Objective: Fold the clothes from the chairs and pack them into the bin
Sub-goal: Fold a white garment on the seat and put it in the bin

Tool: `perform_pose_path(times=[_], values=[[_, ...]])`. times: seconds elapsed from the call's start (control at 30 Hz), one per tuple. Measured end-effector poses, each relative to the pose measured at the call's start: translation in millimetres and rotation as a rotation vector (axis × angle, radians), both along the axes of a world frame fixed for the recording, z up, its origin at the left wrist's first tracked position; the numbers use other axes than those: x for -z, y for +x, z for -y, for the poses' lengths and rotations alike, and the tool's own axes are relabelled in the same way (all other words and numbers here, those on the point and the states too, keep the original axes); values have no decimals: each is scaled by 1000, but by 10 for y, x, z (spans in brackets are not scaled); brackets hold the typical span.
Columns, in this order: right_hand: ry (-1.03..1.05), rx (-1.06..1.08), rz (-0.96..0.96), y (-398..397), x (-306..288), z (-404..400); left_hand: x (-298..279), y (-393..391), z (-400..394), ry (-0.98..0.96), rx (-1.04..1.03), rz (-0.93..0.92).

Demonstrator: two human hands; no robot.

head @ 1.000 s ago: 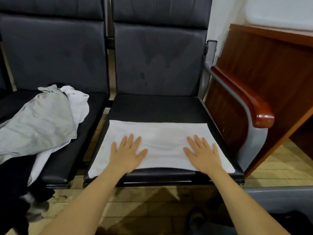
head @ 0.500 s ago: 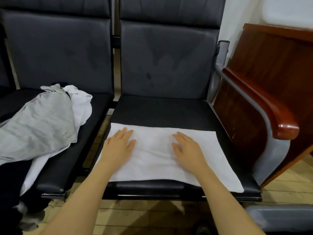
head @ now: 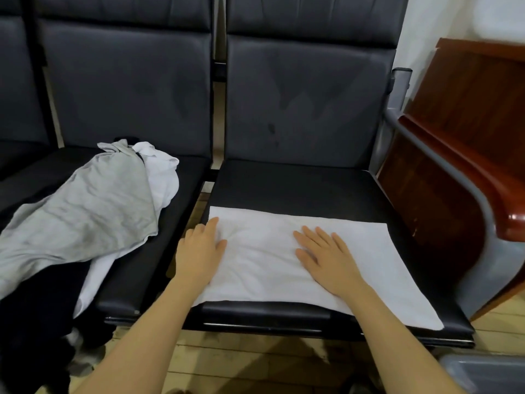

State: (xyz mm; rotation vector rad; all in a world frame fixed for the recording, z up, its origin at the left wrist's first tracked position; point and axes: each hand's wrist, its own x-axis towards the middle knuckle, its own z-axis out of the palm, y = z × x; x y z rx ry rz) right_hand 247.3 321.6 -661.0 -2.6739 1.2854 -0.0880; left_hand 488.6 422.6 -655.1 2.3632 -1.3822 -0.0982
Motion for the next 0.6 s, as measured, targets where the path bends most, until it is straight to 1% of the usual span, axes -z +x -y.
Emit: perform_pose_path(times=[0.1, 0.2, 0.27, 0.37, 0.47, 0.53, 0.6], values=[[38, -74, 49, 63, -1, -98, 10, 10, -29, -91, 34, -80], [15, -74, 14, 146, 7, -150, -47, 6, -76, -192, 20, -197], [17, -60, -1, 230, 5, -216, -158, -14, -85, -295, 30, -224], [21, -56, 39, 438, 9, -383, -361, -89, -96, -393, 84, -172], [42, -57, 168, 559, 12, -489, -486, -248, -117, -455, 165, -102], [46, -35, 260, 472, -31, -477, -521, -380, -100, -465, 208, -64], [-14, -2, 288, 267, -73, -408, -556, -539, -71, -471, 260, -33]])
